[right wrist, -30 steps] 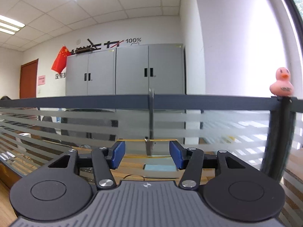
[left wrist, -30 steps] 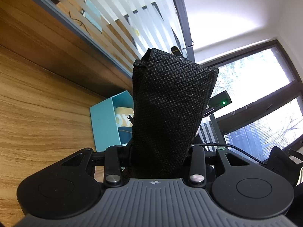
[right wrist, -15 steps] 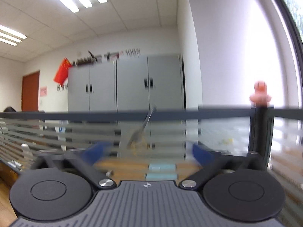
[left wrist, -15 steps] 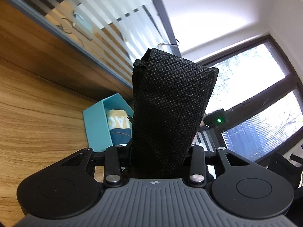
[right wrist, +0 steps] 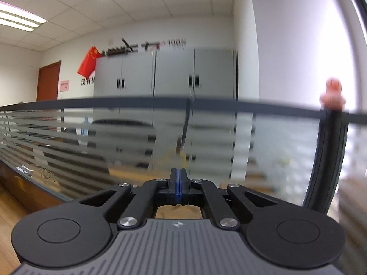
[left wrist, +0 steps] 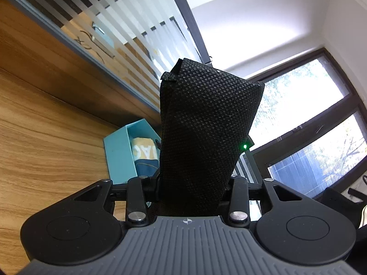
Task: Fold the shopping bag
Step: 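Grasp the yellow rubber band with the right gripper and pull it off the hook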
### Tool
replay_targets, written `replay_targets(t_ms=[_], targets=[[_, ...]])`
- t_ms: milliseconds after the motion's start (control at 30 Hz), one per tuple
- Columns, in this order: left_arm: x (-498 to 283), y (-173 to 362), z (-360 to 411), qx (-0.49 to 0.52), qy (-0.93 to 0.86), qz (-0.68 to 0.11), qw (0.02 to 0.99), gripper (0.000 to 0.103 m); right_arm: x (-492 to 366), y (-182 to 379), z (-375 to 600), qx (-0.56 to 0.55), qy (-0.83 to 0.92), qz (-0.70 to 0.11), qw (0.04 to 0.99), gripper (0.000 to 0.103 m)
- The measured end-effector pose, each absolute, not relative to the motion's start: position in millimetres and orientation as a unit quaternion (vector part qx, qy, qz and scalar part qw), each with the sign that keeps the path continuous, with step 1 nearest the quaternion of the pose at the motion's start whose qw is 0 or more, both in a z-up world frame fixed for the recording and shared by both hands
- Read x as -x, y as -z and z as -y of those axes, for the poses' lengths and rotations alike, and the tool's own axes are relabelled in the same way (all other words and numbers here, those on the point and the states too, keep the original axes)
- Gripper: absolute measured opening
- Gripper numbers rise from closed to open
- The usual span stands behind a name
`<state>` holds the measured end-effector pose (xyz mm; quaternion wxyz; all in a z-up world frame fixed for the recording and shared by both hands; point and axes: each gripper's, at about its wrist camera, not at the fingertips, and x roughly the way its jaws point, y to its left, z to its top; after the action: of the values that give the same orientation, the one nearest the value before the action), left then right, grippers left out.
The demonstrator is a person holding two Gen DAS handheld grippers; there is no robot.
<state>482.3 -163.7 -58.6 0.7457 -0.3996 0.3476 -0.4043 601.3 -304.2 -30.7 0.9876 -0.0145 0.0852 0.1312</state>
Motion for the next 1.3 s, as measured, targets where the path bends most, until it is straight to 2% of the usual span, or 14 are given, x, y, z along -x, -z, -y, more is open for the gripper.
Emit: replay_targets(t_ms=[500, 533, 600, 633, 733, 800, 867, 900, 933, 967, 1167, 1300], targets=[[-507.2, 87.8, 159.2, 0.409, 0.396, -0.374, 0.732, 0.041, -629.6, 40.7, 318.9, -0.004, -0.128, -0.08, 0.989, 0.007], [-508.2, 90.0, 158.3, 0.409, 0.396, -0.376, 0.731, 0.041, -631.9, 41.0, 319.2, -0.005, -0.131, -0.078, 0.988, 0.015], [-510.0, 94.9, 158.3, 0.411, 0.394, -0.38, 0.729, 0.041, -634.8, 40.7, 319.4, -0.007, -0.14, -0.075, 0.987, 0.024], [-510.8, 96.1, 159.0, 0.411, 0.394, -0.381, 0.728, 0.041, -634.8, 41.0, 320.0, -0.009, -0.147, -0.073, 0.986, 0.036], [-513.2, 100.1, 161.5, 0.411, 0.394, -0.386, 0.726, 0.041, -634.8, 43.5, 313.5, -0.012, -0.161, -0.065, 0.985, 0.045], [-513.0, 101.9, 161.9, 0.412, 0.392, -0.388, 0.726, 0.041, -635.9, 44.7, 310.6, -0.016, -0.161, -0.064, 0.985, 0.044], [-514.5, 103.1, 161.3, 0.414, 0.388, -0.39, 0.725, 0.041, -634.6, 48.6, 313.6, -0.026, -0.154, -0.063, 0.986, 0.036], [-514.8, 103.6, 161.0, 0.415, 0.387, -0.391, 0.725, 0.041, -635.9, 50.4, 315.4, -0.031, -0.149, -0.064, 0.986, 0.027], [-514.7, 104.0, 160.6, 0.416, 0.385, -0.391, 0.725, 0.041, -640.3, 51.4, 316.8, -0.034, -0.143, -0.065, 0.987, 0.008], [-514.4, 104.5, 159.8, 0.417, 0.384, -0.391, 0.725, 0.041, -642.8, 52.5, 318.4, -0.036, -0.134, -0.065, 0.988, 0.001], [-516.9, 100.3, 164.7, 0.418, 0.382, -0.393, 0.724, 0.041, -662.8, 53.0, 320.4, -0.036, -0.129, -0.076, 0.988, 0.0], [-514.5, 96.3, 160.0, 0.418, 0.383, -0.393, 0.724, 0.041, -662.3, 54.5, 314.1, -0.035, -0.104, -0.049, 0.993, 0.002]])
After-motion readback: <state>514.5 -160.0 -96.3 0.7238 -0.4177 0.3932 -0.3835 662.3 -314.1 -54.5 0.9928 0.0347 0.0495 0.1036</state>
